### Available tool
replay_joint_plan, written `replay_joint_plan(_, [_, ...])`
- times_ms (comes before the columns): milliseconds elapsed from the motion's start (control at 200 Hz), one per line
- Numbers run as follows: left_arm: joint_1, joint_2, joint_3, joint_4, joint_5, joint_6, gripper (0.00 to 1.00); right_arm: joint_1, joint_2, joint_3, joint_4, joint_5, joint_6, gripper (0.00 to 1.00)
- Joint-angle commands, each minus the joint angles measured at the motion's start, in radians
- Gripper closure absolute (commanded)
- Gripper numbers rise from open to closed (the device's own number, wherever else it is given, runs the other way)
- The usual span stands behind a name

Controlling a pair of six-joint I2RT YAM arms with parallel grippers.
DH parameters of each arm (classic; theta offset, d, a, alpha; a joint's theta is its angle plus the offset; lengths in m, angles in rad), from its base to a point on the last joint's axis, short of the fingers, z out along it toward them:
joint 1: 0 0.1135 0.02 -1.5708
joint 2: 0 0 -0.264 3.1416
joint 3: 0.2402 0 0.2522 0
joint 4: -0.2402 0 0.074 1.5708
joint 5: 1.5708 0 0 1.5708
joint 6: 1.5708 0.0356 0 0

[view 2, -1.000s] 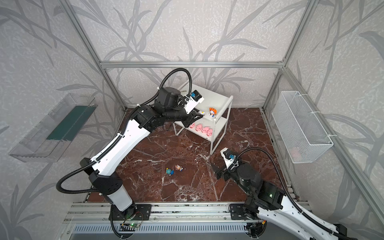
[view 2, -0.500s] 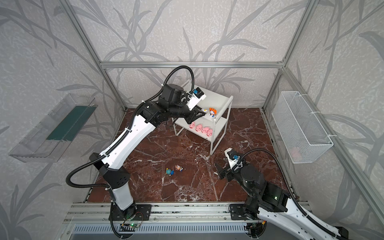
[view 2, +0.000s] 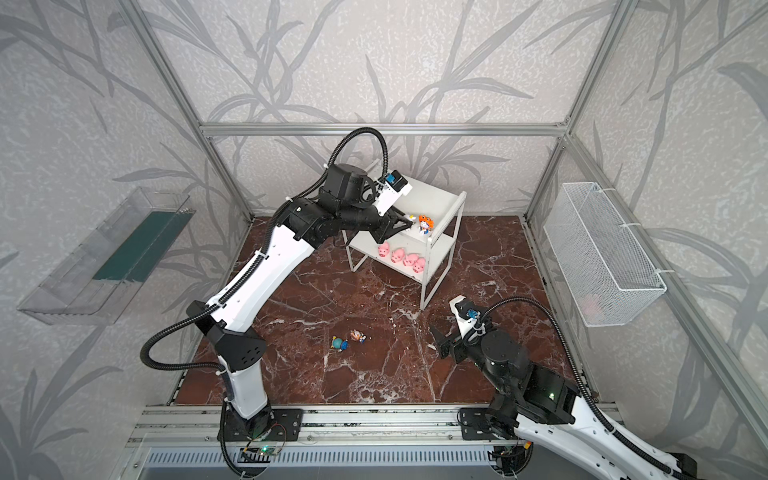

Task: Place and organize the plastic toys onto the shelf
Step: 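Lower the figurine with the left gripper onto the top tier beside the orange-hatted figurine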

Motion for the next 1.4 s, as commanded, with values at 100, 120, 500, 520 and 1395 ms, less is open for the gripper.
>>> replay_joint_plan(100, [0.010,0.023,0.040,-0.019,0.045,-0.008,0.75,0.003,-0.015,0.009,-0.007,0.018,0.009,0.03])
replay_joint_plan(120, [0.013,0.025,0.042,-0.021,0.046,-0.008,0.75,0.002,-0.015,0.008,-0.007,0.018,0.010,0.03])
replay_joint_plan(500, [0.018,0.043,0.060,-0.026,0.051,-0.011,0.68,0.003,-0.015,0.004,-0.003,0.016,0.012,0.03])
replay_joint_plan(520, [0.018,0.045,0.062,-0.027,0.052,-0.011,0.68,0.003,-0.014,0.003,-0.004,0.016,0.012,0.03])
replay_joint_plan(1395, [0.021,0.054,0.056,-0.008,0.006,-0.033,0.57,0.003,-0.015,-0.001,-0.001,0.020,0.011,0.03])
